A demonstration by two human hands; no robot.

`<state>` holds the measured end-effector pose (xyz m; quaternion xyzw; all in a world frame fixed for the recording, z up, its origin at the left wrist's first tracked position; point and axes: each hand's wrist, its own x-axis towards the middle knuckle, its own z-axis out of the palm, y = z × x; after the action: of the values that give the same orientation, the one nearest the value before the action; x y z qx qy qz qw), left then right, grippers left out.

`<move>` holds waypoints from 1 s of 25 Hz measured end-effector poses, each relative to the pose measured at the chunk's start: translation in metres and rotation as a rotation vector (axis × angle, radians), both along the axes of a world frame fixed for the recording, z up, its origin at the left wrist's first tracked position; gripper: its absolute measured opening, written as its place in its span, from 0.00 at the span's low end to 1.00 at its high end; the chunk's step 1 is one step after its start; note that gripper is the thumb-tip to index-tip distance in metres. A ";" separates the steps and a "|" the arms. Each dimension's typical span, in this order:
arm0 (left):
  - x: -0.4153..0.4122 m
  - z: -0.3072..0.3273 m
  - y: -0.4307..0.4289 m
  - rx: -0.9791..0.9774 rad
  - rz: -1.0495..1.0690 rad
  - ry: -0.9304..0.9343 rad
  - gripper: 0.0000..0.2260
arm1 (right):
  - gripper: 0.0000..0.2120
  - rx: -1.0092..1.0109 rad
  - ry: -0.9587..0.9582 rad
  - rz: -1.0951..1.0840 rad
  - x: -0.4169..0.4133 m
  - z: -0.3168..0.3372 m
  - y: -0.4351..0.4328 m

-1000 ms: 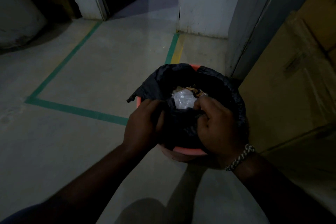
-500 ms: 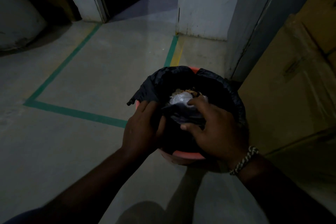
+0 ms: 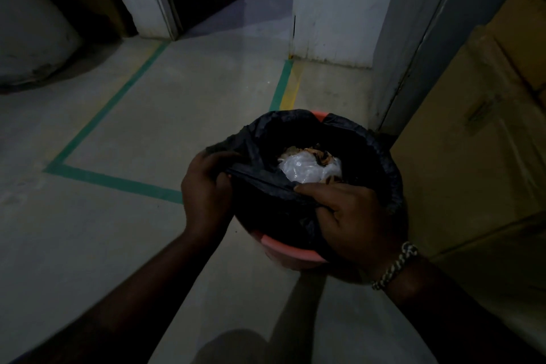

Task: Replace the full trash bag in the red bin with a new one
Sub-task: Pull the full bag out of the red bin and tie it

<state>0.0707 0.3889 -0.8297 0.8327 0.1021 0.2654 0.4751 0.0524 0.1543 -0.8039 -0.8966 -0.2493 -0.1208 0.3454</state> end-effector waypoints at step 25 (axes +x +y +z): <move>-0.022 -0.016 -0.034 0.137 -0.220 0.072 0.20 | 0.07 -0.099 0.106 0.095 -0.012 -0.014 0.015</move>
<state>0.0482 0.3544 -0.8461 0.8783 0.0089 0.1882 0.4394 0.0408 0.1692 -0.8181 -0.9048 -0.2788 -0.0443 0.3189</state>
